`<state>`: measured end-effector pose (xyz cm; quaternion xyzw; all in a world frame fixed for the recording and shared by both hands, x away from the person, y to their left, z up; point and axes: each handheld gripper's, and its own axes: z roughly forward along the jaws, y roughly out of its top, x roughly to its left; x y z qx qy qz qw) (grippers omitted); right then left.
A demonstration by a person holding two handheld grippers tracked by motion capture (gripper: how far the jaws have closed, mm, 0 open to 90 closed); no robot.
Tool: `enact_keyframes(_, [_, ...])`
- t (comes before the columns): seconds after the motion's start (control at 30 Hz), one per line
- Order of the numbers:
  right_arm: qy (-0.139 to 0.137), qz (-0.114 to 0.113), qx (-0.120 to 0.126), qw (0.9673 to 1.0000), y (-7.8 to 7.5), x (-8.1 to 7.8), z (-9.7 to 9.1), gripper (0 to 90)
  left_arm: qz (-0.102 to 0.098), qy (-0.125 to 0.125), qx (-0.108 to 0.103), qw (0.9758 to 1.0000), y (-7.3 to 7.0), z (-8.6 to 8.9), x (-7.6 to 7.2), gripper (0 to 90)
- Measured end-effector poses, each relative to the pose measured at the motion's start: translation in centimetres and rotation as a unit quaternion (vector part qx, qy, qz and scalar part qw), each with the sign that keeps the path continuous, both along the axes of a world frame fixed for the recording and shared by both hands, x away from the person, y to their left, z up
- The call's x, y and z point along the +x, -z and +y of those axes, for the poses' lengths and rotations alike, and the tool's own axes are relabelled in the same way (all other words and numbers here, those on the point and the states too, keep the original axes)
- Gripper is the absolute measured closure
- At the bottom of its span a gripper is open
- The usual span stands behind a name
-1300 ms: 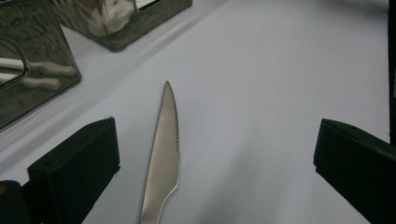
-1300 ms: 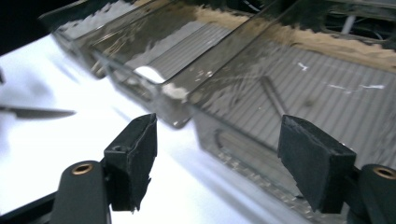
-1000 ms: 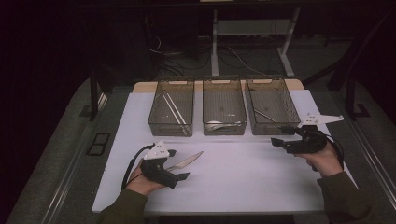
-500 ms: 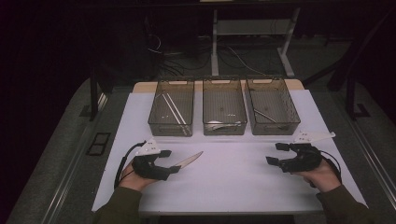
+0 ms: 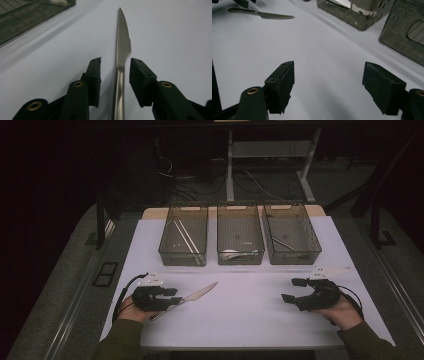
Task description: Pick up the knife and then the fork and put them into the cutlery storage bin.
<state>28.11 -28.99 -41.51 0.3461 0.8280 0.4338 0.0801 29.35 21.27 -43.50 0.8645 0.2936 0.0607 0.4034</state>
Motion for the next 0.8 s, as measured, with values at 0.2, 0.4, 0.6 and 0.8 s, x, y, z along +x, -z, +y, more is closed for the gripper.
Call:
enact_keyframes(0.2, [0.001,0.001,-0.001,1.0,0.0,0.0,0.0,25.6,0.015,0.012,0.006,0.9998,0.5,0.2,0.0,69.6])
enact_keyframes(0.4, [0.002,-0.001,0.0,1.0,0.0,0.1,-0.1,25.6,0.019,0.02,0.018,0.9995,0.8,-0.2,0.0,72.6])
enact_keyframes(0.6, [0.003,0.0,0.0,1.0,0.0,0.1,-0.2,25.6,0.018,0.025,0.031,0.999,1.0,-0.4,0.0,75.0])
enact_keyframes(0.8, [0.003,0.001,0.0,1.0,0.0,0.1,-0.2,25.5,0.004,0.03,0.059,0.9978,0.8,-0.9,-0.3,75.7])
